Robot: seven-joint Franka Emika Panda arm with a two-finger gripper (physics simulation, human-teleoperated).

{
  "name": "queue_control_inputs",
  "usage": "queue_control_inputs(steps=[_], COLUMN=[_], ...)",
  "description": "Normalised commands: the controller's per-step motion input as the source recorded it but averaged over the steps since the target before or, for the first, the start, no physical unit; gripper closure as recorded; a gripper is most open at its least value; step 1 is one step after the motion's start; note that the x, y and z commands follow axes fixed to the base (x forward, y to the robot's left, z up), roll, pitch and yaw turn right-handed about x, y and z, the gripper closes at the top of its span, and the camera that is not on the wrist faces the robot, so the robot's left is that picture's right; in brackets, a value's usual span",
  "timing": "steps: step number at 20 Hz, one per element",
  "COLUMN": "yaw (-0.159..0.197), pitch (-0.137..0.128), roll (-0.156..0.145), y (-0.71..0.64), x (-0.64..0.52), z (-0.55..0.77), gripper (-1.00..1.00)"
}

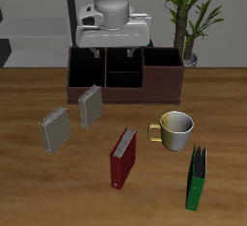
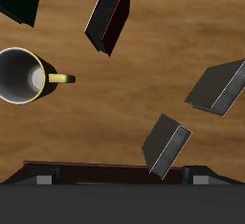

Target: Place the left yellow book into the back desk caddy's back compartment

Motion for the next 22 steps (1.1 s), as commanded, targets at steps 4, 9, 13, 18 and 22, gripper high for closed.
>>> queue_control_inputs(steps=[4,9,13,18,22], yaw=[0.024,-0.013,-0.08,-0.051,-0.088], pitch=[0.015,-0.011,-0.026,-0.019,-0.047], roll=[0.027,-0.019,-0.005,-0.021,0.014], y=[-0.41,-0.38,-0.58,-0.18,-0.01], x=[-0.18,-0.14,-0.25,-0.08,-0.02], z=[-0.17,-0.13,-0.24,-0.24,-0.26], gripper=[-1.0,-1.0,-1.0,-1.0,-1.0])
